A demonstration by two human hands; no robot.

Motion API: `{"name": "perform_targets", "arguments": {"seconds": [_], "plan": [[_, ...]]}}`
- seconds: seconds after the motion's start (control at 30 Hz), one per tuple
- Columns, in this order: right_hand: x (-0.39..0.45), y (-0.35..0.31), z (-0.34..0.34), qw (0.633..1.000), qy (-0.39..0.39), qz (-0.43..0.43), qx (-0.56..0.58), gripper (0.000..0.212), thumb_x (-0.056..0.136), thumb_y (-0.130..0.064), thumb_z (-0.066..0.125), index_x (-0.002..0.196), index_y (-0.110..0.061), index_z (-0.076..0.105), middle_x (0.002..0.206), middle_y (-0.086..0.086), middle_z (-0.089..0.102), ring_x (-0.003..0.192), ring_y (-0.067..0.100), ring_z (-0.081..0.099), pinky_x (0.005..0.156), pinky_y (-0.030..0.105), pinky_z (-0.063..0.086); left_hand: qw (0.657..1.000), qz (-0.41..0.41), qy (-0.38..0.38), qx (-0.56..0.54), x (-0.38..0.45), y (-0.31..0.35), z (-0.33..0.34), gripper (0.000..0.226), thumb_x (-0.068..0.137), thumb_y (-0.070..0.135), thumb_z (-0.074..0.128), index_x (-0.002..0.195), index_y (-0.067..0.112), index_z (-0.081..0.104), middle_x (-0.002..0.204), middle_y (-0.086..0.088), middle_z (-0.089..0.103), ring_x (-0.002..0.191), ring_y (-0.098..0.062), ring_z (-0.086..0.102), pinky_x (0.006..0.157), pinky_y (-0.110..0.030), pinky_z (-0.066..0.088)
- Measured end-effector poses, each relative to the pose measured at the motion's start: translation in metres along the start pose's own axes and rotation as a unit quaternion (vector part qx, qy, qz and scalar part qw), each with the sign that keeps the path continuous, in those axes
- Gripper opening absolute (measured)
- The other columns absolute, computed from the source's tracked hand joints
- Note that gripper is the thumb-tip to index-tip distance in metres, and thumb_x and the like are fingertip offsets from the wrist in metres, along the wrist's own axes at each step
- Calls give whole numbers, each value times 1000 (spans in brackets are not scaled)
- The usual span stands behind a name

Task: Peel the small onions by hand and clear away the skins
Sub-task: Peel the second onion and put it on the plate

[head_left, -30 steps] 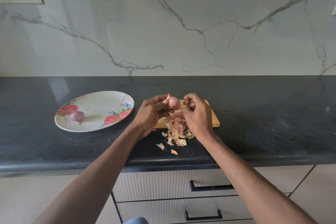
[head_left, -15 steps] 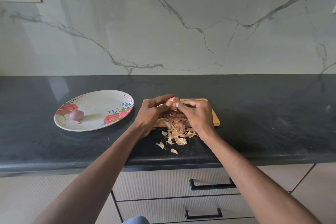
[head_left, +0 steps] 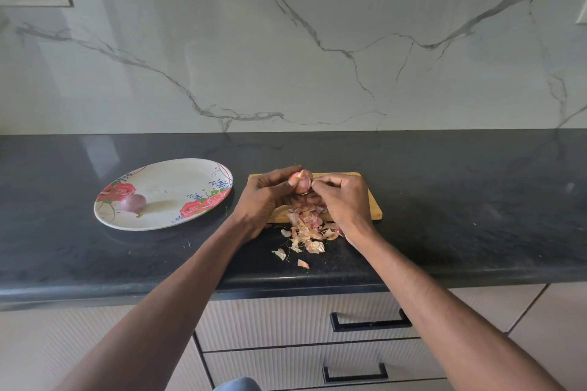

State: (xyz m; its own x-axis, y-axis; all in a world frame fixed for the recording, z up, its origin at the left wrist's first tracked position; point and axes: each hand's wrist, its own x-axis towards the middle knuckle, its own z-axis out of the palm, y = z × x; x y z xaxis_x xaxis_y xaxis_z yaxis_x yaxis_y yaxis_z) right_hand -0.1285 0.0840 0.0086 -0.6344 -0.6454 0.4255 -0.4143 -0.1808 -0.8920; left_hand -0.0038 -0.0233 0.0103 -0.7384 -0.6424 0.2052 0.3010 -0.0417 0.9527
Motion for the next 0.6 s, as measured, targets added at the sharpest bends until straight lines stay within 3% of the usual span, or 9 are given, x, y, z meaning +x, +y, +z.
{"name": "perform_targets", "arguments": {"seconds": [0.1,0.3,0.43,0.6], "plan": [[0,-1,0,1000,-8,4,-4,9,82,-23,81,81,-15,82,72,-6,77,72,13,75,71,33,62,1000,1,-6,-3,0,-1,-1,28,92,2,63,120,5,70,113,-18,73,99,-26,72,84,-33,59],[2,2,0,1000,-3,9,1,5,84,-15,79,82,-18,81,74,-7,77,72,10,74,70,27,60,1000,0,6,-7,1,-1,0,26,94,0,61,118,5,70,111,-18,74,94,-24,72,78,-30,60],[6,7,-1,999,18,40,11,8,86,-12,74,88,-14,82,82,-5,78,83,11,74,79,30,60,999,-6,18,-28,3,-2,-1,29,94,0,60,123,0,65,118,-23,70,90,-26,71,81,-35,62],[6,8,-2,997,-15,60,52,15,81,-18,84,94,-13,81,91,-4,79,88,10,74,80,26,58,1000,6,10,-17,2,-2,-1,35,89,4,64,123,1,64,116,-22,69,90,-26,70,78,-31,61]]}}
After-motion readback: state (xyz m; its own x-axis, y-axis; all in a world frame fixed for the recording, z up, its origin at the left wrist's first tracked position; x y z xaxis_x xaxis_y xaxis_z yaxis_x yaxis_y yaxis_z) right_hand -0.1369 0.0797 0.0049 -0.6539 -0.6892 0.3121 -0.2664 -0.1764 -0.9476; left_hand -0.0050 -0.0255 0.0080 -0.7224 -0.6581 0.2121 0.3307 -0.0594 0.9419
